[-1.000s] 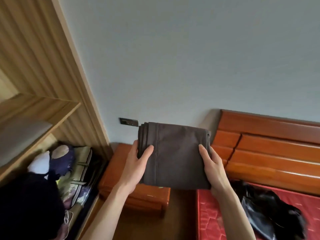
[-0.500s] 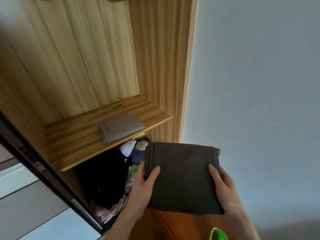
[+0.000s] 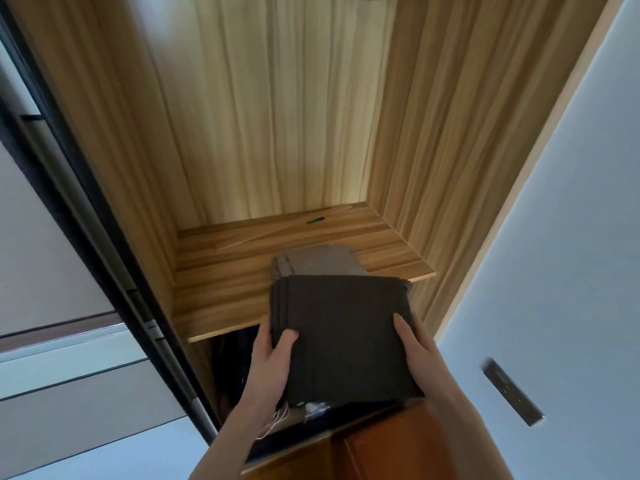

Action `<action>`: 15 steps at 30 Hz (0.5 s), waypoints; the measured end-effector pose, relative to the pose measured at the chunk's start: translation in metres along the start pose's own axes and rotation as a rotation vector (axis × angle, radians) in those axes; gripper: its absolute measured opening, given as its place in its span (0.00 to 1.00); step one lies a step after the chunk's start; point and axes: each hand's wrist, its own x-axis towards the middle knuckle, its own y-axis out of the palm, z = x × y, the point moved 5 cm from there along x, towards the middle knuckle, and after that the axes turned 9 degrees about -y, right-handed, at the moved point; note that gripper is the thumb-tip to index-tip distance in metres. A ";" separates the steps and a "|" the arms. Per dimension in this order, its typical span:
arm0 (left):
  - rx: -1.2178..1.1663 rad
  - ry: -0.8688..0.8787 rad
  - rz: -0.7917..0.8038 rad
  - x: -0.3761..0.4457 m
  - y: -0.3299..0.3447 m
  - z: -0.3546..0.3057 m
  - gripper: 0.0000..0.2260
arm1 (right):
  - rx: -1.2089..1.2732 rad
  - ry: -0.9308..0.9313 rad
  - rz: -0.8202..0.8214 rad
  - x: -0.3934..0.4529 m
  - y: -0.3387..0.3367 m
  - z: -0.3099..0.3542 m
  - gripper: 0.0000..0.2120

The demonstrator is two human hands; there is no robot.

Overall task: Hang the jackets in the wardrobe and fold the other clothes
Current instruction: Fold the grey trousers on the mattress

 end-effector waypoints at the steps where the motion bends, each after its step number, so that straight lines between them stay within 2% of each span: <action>1: 0.010 0.001 -0.003 0.010 -0.003 -0.004 0.14 | -0.016 -0.017 0.023 0.011 0.008 0.002 0.16; 4: 0.029 0.016 -0.014 0.044 -0.009 -0.014 0.15 | -0.032 -0.058 0.047 0.046 0.026 0.004 0.18; 7: -0.022 -0.025 -0.018 0.074 -0.011 -0.016 0.10 | -0.053 -0.113 0.016 0.075 0.035 0.008 0.14; 10: -0.062 -0.026 0.002 0.103 -0.007 -0.018 0.09 | -0.111 -0.143 -0.003 0.108 0.039 0.010 0.13; 15: -0.074 0.002 -0.058 0.150 0.006 -0.024 0.12 | -0.268 -0.243 0.010 0.184 0.043 0.013 0.13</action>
